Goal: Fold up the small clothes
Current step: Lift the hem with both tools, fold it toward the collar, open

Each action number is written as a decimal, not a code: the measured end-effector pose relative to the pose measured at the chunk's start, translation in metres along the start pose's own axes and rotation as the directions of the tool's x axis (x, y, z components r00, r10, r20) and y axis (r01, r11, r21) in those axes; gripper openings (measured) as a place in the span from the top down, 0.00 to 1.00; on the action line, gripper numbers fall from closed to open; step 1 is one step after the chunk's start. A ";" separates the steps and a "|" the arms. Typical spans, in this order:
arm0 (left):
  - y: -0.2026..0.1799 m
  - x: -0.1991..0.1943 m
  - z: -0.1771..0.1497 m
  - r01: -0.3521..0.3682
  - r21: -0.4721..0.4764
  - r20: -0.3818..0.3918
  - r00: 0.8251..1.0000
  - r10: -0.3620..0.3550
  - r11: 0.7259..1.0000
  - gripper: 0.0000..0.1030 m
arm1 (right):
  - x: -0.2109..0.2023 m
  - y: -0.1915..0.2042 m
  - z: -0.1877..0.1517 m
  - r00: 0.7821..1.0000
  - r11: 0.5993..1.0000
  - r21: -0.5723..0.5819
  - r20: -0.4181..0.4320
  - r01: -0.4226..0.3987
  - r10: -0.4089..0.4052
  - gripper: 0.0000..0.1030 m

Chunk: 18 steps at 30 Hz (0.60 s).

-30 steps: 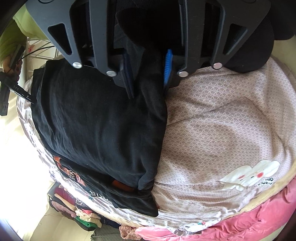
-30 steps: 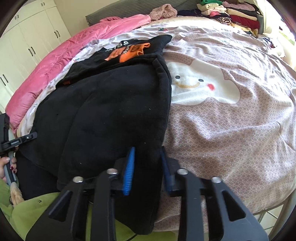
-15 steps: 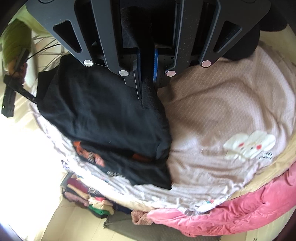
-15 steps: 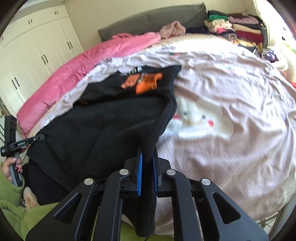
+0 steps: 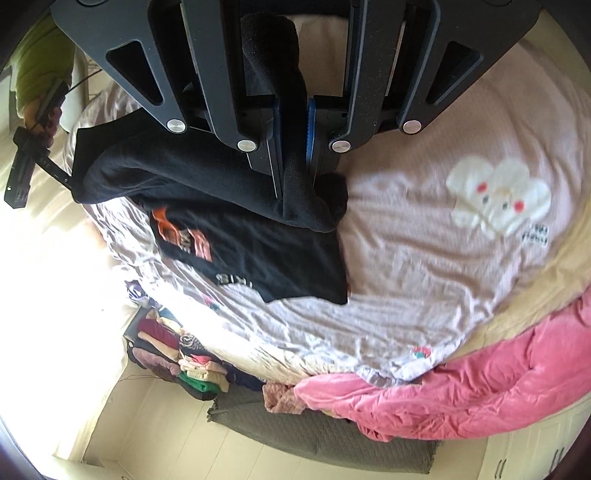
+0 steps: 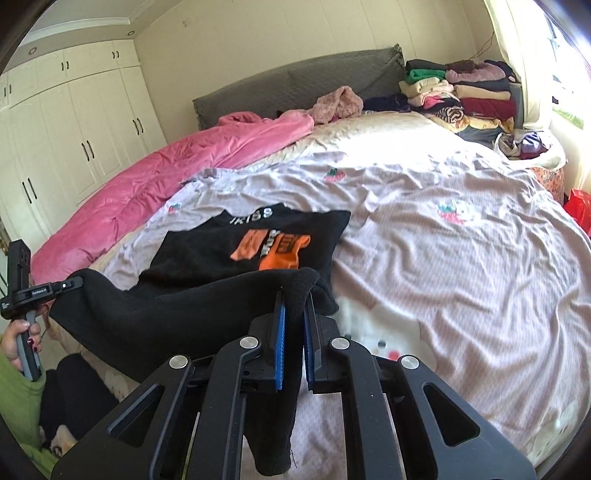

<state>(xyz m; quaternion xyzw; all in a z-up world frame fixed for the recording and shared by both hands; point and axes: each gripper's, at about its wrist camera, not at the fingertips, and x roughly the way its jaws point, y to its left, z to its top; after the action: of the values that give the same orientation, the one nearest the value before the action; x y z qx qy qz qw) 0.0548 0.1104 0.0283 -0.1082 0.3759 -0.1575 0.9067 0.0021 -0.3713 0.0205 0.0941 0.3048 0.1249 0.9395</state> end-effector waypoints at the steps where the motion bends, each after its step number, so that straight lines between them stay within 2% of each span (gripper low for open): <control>1: -0.001 0.004 0.006 -0.006 0.006 0.004 1.000 0.006 1.000 0.97 | 0.003 0.000 0.005 1.000 1.000 -0.003 0.011 0.003 -0.003 0.93; 10: 0.000 0.038 0.035 -0.065 0.026 0.023 0.998 0.064 0.998 0.97 | 0.041 -0.009 0.039 0.999 0.999 0.015 0.031 0.033 -0.034 0.93; 18: 0.004 0.069 0.035 -0.105 0.045 -0.002 0.994 0.105 0.993 0.97 | 0.078 -0.015 0.048 0.998 0.998 0.030 -0.008 0.055 -0.054 0.93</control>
<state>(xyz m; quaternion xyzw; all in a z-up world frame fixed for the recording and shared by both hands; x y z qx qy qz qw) 0.1270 0.0917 0.0067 -0.0678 0.3794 -0.1181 0.9151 0.0942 -0.3679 0.0118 0.0993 0.3126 0.0951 0.9399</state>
